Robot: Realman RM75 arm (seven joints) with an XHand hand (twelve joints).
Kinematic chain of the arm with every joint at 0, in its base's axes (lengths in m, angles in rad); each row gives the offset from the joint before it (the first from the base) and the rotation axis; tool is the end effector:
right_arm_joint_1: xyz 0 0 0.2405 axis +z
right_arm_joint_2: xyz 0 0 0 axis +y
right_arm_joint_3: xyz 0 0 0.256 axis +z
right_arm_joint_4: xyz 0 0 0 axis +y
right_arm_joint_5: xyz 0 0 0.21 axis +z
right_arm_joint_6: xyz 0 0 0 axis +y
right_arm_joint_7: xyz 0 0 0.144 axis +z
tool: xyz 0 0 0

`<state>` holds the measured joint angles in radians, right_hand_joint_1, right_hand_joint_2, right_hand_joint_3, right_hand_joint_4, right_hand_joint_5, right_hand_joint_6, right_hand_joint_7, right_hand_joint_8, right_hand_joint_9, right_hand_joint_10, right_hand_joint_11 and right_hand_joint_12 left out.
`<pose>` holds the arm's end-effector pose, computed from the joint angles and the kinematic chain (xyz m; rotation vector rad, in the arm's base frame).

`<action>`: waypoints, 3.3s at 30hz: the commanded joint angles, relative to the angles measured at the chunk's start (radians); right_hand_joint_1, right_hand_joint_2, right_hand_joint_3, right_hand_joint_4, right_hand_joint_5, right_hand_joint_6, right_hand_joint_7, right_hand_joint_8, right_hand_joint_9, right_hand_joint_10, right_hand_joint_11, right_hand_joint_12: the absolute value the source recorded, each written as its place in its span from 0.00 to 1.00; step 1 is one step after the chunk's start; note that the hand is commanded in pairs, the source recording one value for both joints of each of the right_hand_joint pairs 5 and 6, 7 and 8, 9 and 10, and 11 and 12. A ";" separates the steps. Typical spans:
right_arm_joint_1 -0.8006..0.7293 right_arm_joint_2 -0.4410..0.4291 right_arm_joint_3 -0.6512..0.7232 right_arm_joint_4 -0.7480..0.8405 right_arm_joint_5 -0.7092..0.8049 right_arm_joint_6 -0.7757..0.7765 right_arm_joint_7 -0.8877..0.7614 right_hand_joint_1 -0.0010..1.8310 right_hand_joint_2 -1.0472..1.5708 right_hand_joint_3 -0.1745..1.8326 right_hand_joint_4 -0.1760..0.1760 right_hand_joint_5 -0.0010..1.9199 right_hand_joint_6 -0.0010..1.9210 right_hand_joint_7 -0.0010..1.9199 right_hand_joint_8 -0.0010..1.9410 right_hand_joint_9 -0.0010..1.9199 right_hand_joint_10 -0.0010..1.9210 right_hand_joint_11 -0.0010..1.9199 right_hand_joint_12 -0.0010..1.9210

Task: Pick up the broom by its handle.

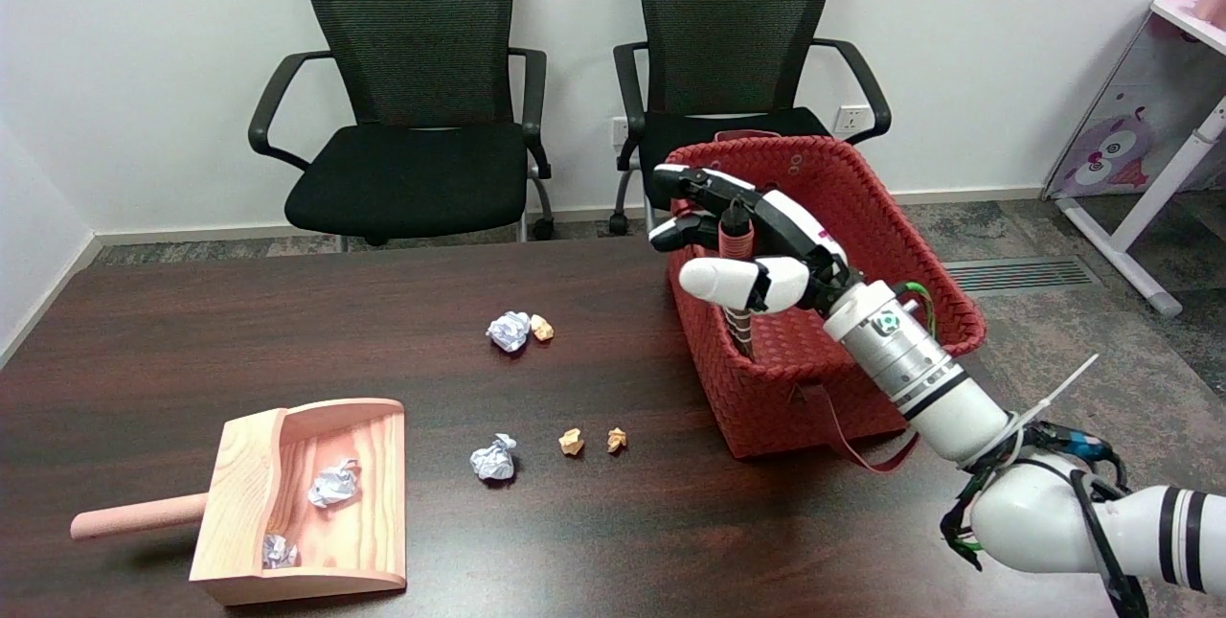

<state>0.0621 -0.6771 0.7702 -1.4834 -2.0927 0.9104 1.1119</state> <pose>-0.2389 -0.2965 0.3234 1.6998 -1.0587 1.1600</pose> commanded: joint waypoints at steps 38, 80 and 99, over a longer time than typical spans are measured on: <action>0.008 -0.068 0.008 0.008 0.028 0.019 -0.002 0.40 0.55 0.47 1.00 1.00 1.00 1.00 0.99 1.00 1.00 1.00 1.00; 0.382 -0.072 -0.045 -0.509 0.853 -0.010 -1.273 0.48 0.93 0.70 1.00 1.00 1.00 1.00 0.99 1.00 1.00 1.00 1.00; 0.522 -0.392 -0.185 -0.490 0.849 -0.040 -1.715 0.48 0.85 0.80 1.00 1.00 1.00 1.00 0.99 1.00 1.00 1.00 1.00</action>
<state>0.4709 -0.7935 0.6812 -1.9628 -1.3267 0.9061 -0.1381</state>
